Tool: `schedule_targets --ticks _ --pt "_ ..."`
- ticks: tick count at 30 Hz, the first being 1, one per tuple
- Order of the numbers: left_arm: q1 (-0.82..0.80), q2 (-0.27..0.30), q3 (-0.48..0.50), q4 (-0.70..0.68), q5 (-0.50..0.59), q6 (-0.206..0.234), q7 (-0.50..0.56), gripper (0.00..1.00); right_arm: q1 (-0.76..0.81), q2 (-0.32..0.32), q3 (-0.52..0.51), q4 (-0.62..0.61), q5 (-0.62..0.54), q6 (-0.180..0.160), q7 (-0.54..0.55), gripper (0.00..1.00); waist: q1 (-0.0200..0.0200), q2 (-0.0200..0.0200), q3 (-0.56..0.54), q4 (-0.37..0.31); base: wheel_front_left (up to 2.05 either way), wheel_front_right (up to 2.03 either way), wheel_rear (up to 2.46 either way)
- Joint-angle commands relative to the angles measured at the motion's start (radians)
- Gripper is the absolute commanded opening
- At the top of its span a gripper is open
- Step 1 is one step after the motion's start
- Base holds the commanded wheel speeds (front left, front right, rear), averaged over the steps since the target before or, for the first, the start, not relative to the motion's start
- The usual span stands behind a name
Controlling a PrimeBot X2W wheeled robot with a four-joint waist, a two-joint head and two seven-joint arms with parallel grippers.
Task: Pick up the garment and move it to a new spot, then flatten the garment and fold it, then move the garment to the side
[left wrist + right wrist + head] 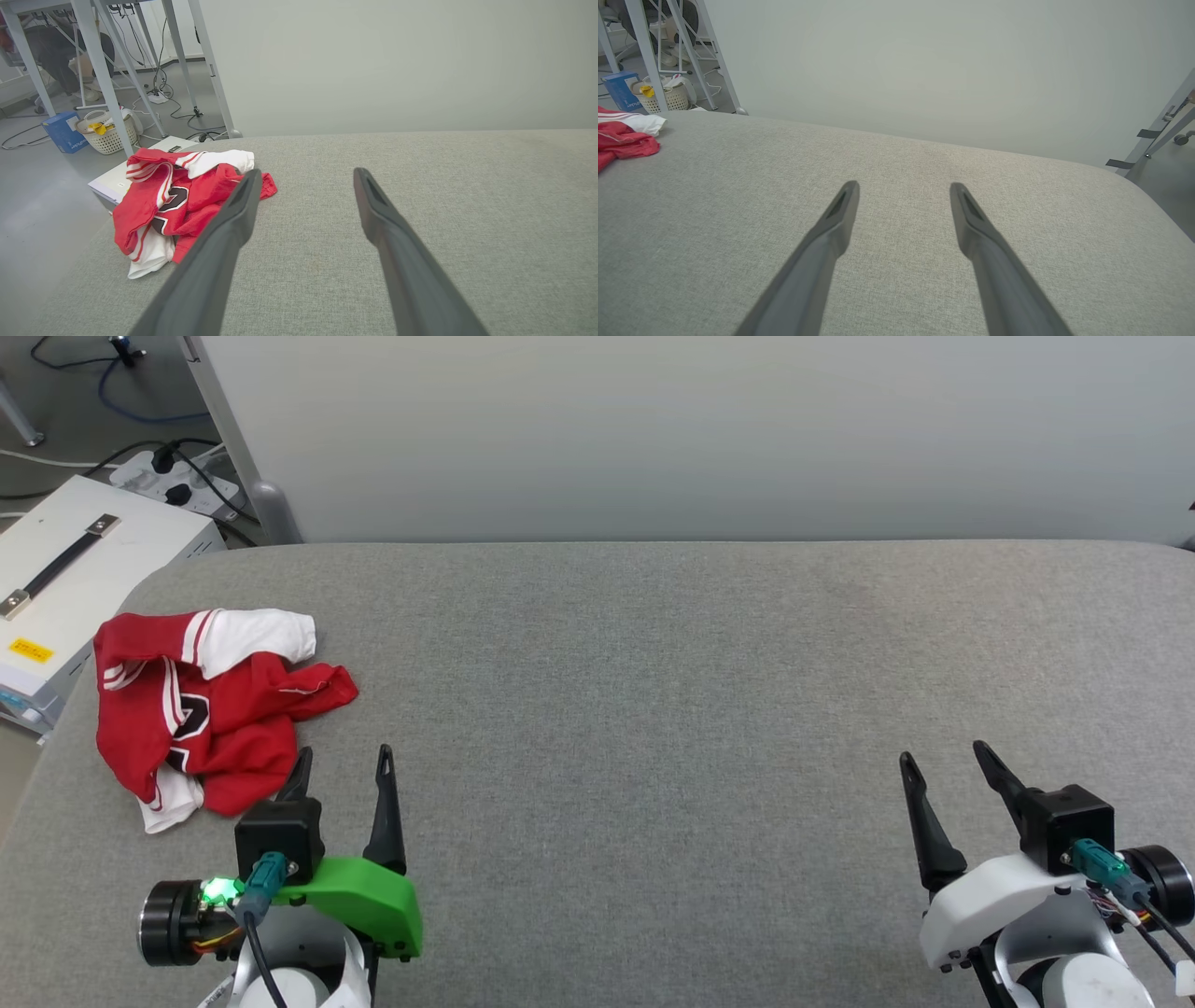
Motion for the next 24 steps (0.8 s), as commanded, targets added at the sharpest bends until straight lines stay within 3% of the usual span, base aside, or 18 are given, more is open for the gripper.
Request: schedule_targets --ticks 1,24 --pt "0.0 0.0 -0.001 0.005 -0.009 0.002 -0.012 1.0 -0.001 0.0 -0.007 0.004 0.006 0.0 -0.012 1.0 0.0 0.0005 0.0 0.0 0.0 0.0 0.0" --pt "-0.001 -0.001 -0.005 0.034 -0.043 -0.002 -0.06 1.0 -0.009 0.0 -0.023 0.005 0.057 0.0 -0.059 1.0 0.0 0.0025 0.003 0.0 0.0 0.0 0.0"
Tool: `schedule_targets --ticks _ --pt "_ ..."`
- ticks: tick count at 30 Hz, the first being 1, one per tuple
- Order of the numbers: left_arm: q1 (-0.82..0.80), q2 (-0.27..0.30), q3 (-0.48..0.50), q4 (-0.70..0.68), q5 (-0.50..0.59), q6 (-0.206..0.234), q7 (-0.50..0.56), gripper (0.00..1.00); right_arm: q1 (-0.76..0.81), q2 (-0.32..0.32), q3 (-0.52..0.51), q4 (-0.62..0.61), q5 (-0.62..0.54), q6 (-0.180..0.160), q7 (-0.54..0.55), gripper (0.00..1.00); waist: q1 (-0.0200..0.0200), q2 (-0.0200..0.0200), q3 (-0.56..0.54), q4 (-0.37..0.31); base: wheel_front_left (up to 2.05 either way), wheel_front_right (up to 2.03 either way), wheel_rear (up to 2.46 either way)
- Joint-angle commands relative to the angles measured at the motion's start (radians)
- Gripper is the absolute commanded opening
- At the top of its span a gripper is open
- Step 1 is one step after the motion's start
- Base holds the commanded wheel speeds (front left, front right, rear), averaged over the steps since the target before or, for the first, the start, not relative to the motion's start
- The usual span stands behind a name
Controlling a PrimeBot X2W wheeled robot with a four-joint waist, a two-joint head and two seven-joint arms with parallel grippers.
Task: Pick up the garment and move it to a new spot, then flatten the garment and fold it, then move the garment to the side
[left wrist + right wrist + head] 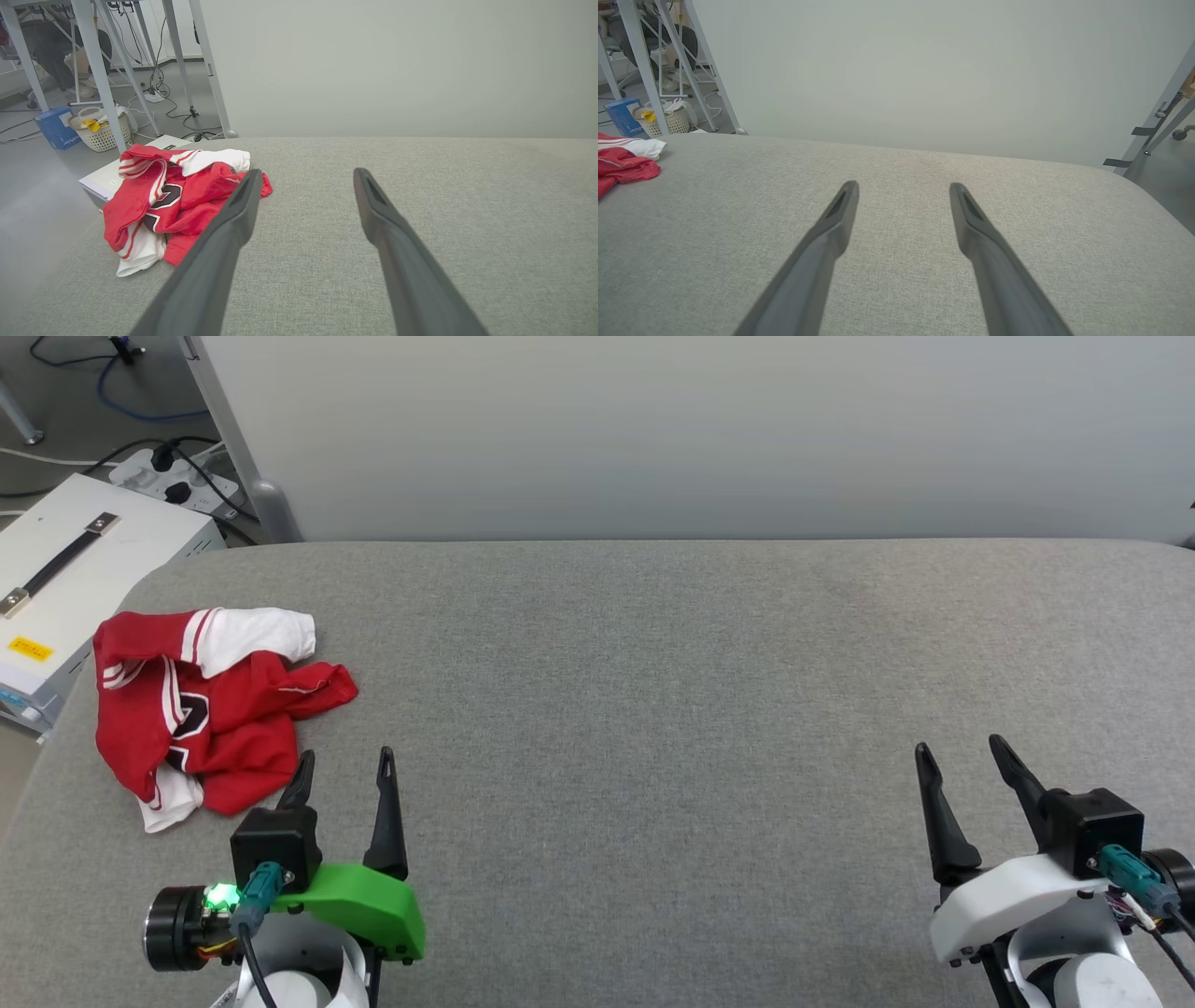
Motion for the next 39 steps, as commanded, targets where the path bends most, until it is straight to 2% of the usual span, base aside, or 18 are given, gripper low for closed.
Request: schedule_targets --ticks 1,23,39 --pt "0.0 -0.001 -0.002 0.005 -0.01 -0.002 -0.01 1.0 -0.009 -0.001 -0.002 -0.004 0.016 0.0 -0.011 1.0 0.0 0.0025 0.0 0.0 0.0 0.0 0.0" --pt "0.005 -0.002 -0.01 -0.014 -0.04 -0.017 -0.056 1.0 -0.007 -0.001 0.0 -0.034 0.042 0.0 -0.056 1.0 0.0 0.0044 0.001 0.003 0.0 0.0 0.0" --pt "0.007 -0.003 -0.035 0.045 -0.051 -0.028 -0.089 1.0 -0.001 -0.001 -0.014 0.007 0.033 -0.001 -0.089 1.0 0.0 0.0058 0.002 0.003 0.0 0.0 0.0"
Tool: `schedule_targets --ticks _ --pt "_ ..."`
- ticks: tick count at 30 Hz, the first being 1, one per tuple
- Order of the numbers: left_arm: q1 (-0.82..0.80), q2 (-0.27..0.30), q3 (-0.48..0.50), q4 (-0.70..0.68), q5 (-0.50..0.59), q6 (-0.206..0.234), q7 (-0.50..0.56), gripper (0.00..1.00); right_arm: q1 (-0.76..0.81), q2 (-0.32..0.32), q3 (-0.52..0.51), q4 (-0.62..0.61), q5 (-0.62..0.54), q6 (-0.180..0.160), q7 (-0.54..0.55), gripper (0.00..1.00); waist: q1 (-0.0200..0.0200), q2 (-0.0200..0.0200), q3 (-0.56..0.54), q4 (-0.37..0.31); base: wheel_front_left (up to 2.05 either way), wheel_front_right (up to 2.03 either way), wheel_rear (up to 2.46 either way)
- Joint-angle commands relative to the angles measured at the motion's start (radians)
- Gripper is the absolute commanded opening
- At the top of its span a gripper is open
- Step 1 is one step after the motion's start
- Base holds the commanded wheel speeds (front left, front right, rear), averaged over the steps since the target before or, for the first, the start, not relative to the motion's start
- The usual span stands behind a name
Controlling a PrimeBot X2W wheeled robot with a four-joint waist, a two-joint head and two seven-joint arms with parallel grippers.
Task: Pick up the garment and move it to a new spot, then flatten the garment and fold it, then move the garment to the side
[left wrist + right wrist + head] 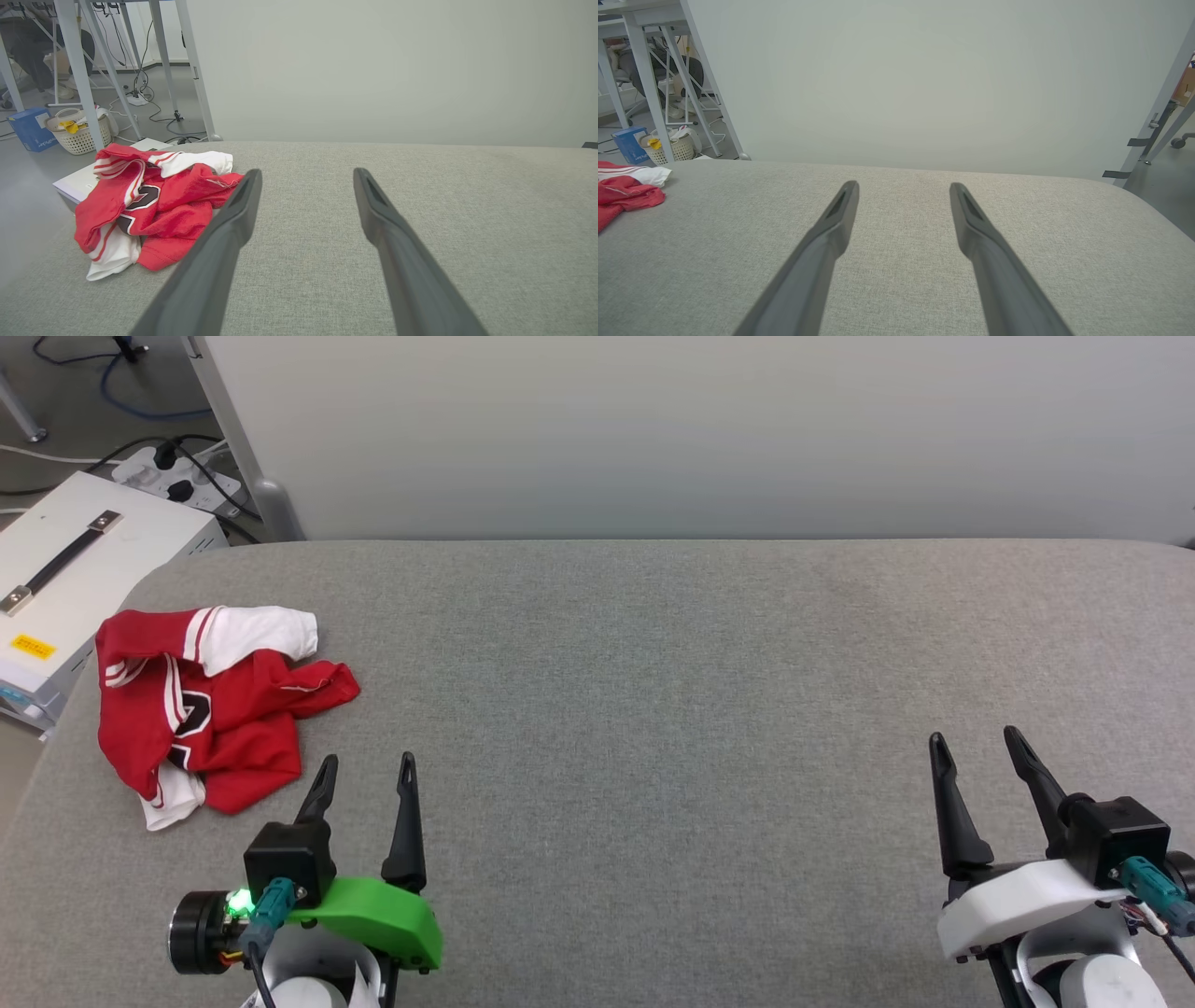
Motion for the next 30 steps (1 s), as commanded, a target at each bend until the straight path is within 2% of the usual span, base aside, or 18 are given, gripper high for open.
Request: schedule_targets --ticks 1,21,30 --pt "0.006 -0.003 -0.005 0.007 -0.008 -0.006 -0.011 1.0 -0.001 -0.001 -0.004 0.01 -0.003 -0.001 -0.012 1.0 0.0 0.0058 0.001 0.0 0.0 0.0 0.0" --pt "-0.007 -0.004 -0.021 0.047 -0.032 -0.01 -0.052 1.0 -0.014 -0.001 -0.013 0.043 -0.001 -0.001 -0.053 1.0 0.0 0.0075 0.017 0.015 0.0 0.0 0.0" --pt "-0.011 -0.004 -0.026 0.054 -0.043 -0.008 -0.071 1.0 -0.009 -0.001 0.003 0.039 0.006 -0.001 -0.071 1.0 0.0 0.0083 0.018 0.064 0.0 0.0 0.0"
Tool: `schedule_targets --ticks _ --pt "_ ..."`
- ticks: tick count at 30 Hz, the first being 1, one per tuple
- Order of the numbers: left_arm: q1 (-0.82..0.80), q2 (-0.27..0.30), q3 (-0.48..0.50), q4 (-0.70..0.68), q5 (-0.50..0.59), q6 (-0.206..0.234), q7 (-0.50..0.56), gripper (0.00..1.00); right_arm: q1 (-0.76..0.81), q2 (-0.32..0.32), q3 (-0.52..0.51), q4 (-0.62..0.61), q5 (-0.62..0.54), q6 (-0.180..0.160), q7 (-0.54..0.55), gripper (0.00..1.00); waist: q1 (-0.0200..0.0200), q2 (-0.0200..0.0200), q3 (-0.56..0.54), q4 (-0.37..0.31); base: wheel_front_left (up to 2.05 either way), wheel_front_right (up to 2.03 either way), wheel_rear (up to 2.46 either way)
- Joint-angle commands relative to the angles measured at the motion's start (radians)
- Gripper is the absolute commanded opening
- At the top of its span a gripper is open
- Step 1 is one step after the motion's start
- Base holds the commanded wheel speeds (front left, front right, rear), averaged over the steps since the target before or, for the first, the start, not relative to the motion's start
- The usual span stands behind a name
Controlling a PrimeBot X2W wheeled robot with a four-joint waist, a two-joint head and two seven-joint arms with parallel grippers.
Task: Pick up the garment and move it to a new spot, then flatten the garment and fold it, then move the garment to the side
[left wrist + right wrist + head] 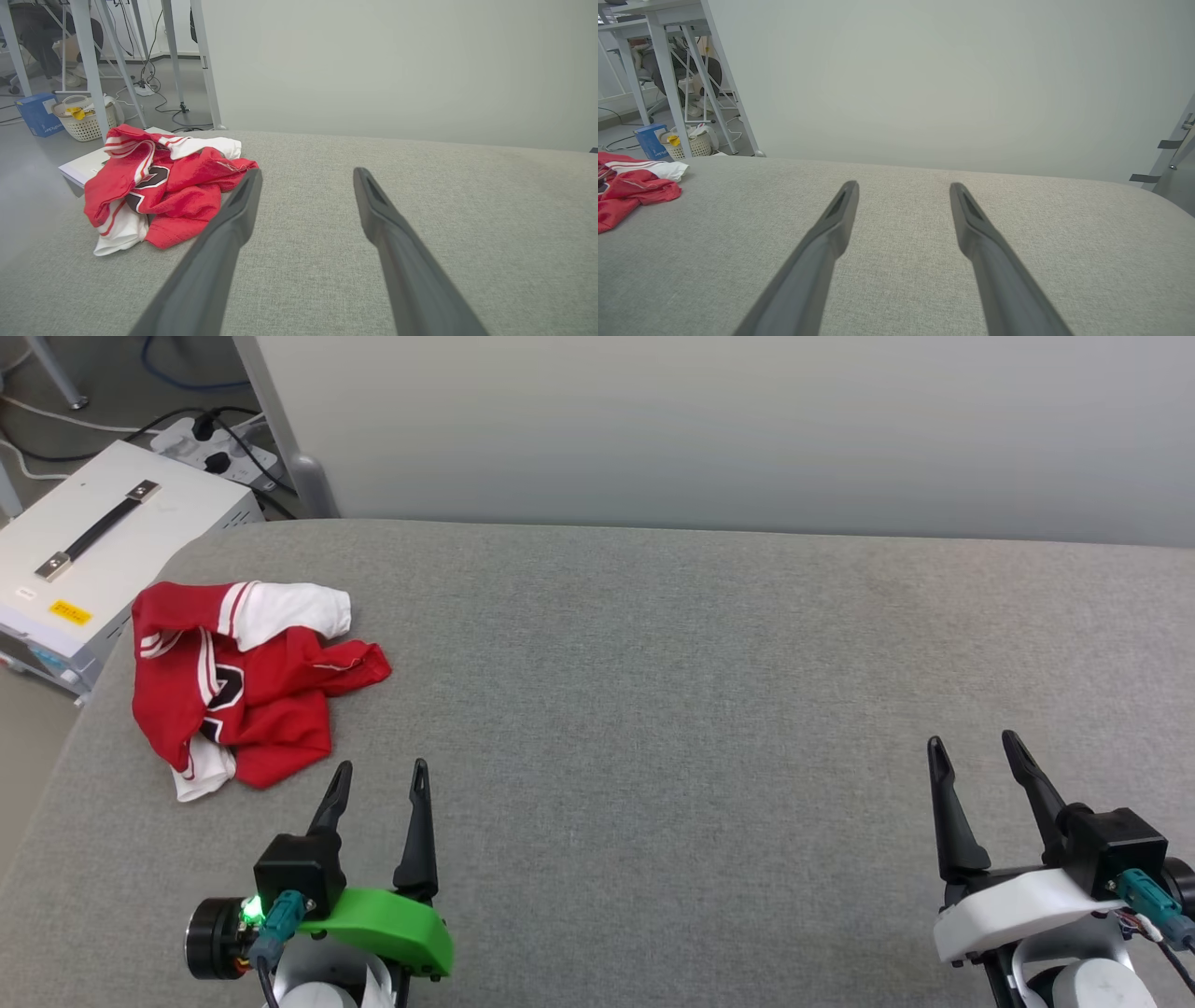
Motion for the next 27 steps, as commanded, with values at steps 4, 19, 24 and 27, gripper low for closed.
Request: schedule_targets --ticks 4,19,24,27 --pt "-0.006 -0.004 -0.002 0.007 -0.015 -0.002 -0.017 1.0 -0.003 -0.002 0.012 -0.002 0.007 -0.001 -0.017 1.0 0.0 0.0086 -0.003 0.051 0.0 0.0 0.0" --pt "0.007 -0.005 0.0 0.016 -0.02 -0.004 -0.048 1.0 0.013 -0.002 0.067 0.008 0.015 -0.001 -0.048 1.0 0.0 0.0099 -0.023 0.258 0.0 0.0 0.0" --pt "0.015 -0.005 0.003 0.021 -0.018 -0.008 -0.058 1.0 0.018 -0.002 0.08 0.015 0.026 -0.001 -0.058 1.0 0.0 0.0103 -0.031 0.328 0.0 0.0 0.0" --pt "0.019 -0.005 0.007 0.023 -0.018 -0.013 -0.065 1.0 0.019 -0.002 0.088 0.018 0.034 -0.001 -0.064 1.0 0.0 0.0106 -0.036 0.364 0.0 0.0 0.0"
